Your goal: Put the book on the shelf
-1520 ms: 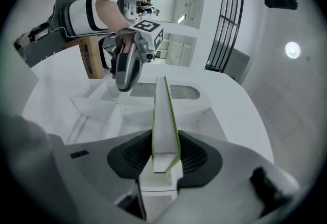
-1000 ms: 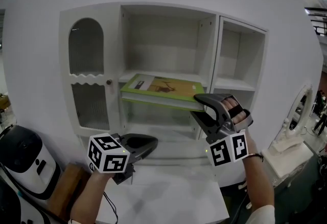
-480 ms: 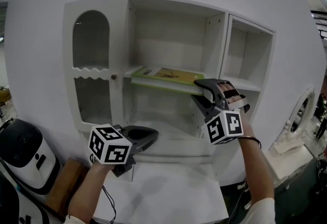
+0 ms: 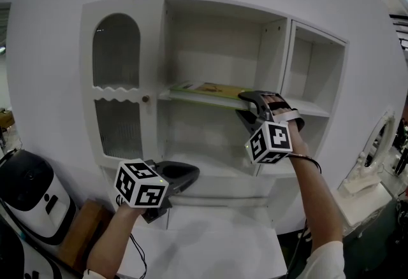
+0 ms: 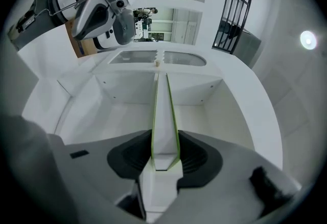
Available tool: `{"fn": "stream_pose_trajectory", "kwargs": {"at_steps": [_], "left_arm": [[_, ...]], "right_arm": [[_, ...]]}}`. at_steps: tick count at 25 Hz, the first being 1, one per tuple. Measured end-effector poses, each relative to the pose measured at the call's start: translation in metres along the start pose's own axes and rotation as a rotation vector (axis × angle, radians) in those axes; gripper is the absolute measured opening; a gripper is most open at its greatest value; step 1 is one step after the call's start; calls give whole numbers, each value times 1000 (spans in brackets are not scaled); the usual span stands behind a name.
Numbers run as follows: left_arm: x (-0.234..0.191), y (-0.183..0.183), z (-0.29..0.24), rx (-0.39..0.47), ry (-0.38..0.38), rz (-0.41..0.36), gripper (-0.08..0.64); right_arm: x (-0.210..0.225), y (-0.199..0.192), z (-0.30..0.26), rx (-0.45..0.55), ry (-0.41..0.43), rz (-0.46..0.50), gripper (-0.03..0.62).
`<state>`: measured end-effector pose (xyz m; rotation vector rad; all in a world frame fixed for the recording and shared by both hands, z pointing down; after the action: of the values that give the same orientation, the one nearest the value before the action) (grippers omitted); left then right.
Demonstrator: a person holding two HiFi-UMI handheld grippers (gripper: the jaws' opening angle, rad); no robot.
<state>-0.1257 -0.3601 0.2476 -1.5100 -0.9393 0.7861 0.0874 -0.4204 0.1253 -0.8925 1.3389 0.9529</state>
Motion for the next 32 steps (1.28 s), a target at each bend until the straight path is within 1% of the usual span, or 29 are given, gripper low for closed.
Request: {"fn": "stream_pose_trajectory", "kwargs": {"at_steps": [12,18,24,28,29,30,32], "left_arm": [[-13,-5,-1,-4,-4,14,8],[-15,-8,-1,3,-7,18,8],[-16,-11,1,3,-8,31,8],[-14,-10,0,3,-13,31,8],[-13,-10,-1,2,-14,30,8],[-11,-10,-1,1,-16,28,8],[-8,-10,-1,-1,-18,25,8]], "right_arm": [[-5,-12,-40,-79,43,-21,150],[-9,-16,-54,-96,24,-24,152],[-9,-18,-58,-100,34,-28,152],[-9,-19,-57,-89,4,-55,152],[-8,-20,-56,-84,-11,-66,164],[-7,-20,-54,-79,-24,-75,202],[-5,-22,-49,-69,-31,-88,222]]}}
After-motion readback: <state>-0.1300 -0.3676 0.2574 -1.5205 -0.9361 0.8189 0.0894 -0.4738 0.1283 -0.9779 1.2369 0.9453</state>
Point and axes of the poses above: the fingertips, and each gripper's own axes: z backward along the fingers, x to its right, y out of its top, the point moved 10 cm from there along z, backward along the fingers, and after that the axes turned 2 degrees about y, right-handed, at the moved point
